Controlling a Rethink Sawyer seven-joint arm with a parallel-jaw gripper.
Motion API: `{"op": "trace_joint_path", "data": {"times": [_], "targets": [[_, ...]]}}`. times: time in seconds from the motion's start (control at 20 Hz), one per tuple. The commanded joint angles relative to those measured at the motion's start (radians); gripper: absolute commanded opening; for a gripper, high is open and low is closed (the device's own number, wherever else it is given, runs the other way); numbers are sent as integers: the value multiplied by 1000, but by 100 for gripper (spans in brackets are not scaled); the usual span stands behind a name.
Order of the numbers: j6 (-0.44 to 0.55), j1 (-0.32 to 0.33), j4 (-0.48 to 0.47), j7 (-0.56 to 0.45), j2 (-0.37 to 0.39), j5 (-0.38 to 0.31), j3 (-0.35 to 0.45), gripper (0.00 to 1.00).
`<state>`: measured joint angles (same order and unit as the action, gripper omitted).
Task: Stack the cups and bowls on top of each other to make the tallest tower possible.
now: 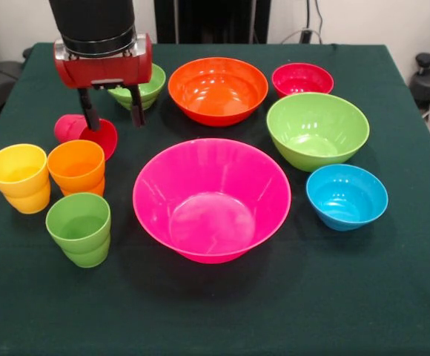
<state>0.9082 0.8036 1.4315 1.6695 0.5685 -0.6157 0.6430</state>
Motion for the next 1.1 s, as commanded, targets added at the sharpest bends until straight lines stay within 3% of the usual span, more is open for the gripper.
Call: {"op": "trace_joint_path", "data": {"times": [0.05,0.5,0.75,1.1], "targets": [[77,-3,-59,-373,-69,-70,38,100],[78,-13,-92,-389,-96,-85,21,100],[95,-42,-113,-395,-83,-131,-13,100],[81,-27,-115,-419,-105,-134,5,100]]}}
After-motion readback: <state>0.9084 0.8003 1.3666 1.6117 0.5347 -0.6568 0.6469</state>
